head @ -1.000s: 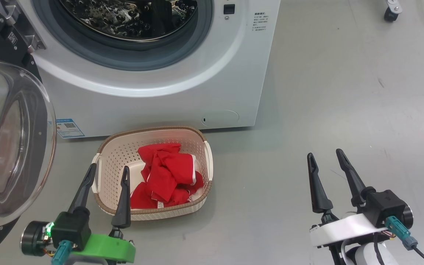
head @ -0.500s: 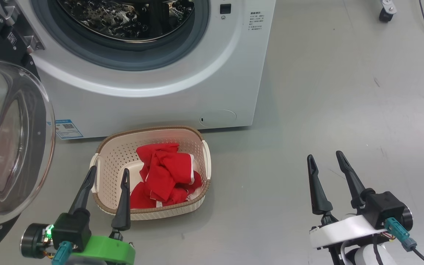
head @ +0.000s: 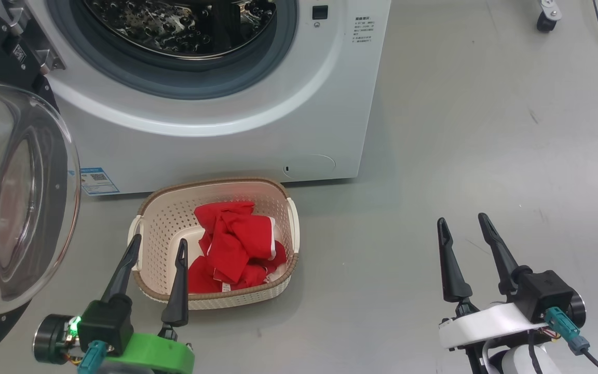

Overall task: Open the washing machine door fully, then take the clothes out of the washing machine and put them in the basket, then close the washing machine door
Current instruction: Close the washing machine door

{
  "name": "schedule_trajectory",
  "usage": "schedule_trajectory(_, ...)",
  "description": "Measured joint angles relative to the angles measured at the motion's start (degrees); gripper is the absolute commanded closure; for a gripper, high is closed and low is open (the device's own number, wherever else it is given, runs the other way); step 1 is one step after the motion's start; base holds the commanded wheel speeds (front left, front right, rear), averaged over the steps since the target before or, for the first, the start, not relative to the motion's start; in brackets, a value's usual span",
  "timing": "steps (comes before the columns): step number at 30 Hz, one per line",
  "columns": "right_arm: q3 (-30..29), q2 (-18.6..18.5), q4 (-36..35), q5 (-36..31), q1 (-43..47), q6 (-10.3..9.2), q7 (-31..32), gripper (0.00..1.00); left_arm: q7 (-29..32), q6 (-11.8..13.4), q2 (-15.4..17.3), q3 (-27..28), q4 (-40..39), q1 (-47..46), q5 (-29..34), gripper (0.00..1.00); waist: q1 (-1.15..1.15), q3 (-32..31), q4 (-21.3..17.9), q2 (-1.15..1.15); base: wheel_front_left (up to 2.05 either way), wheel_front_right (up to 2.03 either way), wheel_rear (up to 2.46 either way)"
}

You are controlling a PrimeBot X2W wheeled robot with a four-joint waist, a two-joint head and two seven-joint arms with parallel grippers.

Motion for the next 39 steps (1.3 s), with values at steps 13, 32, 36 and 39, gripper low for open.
schedule_trajectory(13, -1.5, -0.1, -0.2, -0.5, 0.1, -0.12, 0.0, 0.0, -0.3, 0.5, -0.2, -0.8, -0.4, -0.1, 0.0, 0.0, 0.0, 0.4, 5.5, 0.0, 0.0, 0.0, 0.0)
schedule_trajectory(32, 0.1, -1.1, 1.4, -2.0, -0.3, 2.37, 0.0, 0.0, -1.9, 1.5, -0.8, -1.1, 0.3, -0.1, -2.1, 0.0, 0.0, 1.2, 19.3, 0.0, 0.0, 0.0, 0.0)
schedule_trajectory(36, -0.1, -1.1, 1.6, -2.0, -0.3, 2.42, 0.0, 0.0, -1.9, 1.5, -0.9, -2.7, 0.9, -0.1, -2.8, 0.0, 0.0, 1.2, 22.6, 0.0, 0.0, 0.0, 0.0)
schedule_trajectory(39, 0.0, -1.1, 2.1, -2.1, -0.3, 2.85, 0.0, 0.0, -2.0, 1.5, -1.0, -3.0, 1.3, -0.1, -3.2, 0.0, 0.0, 1.1, 24.9, 0.0, 0.0, 0.0, 0.0)
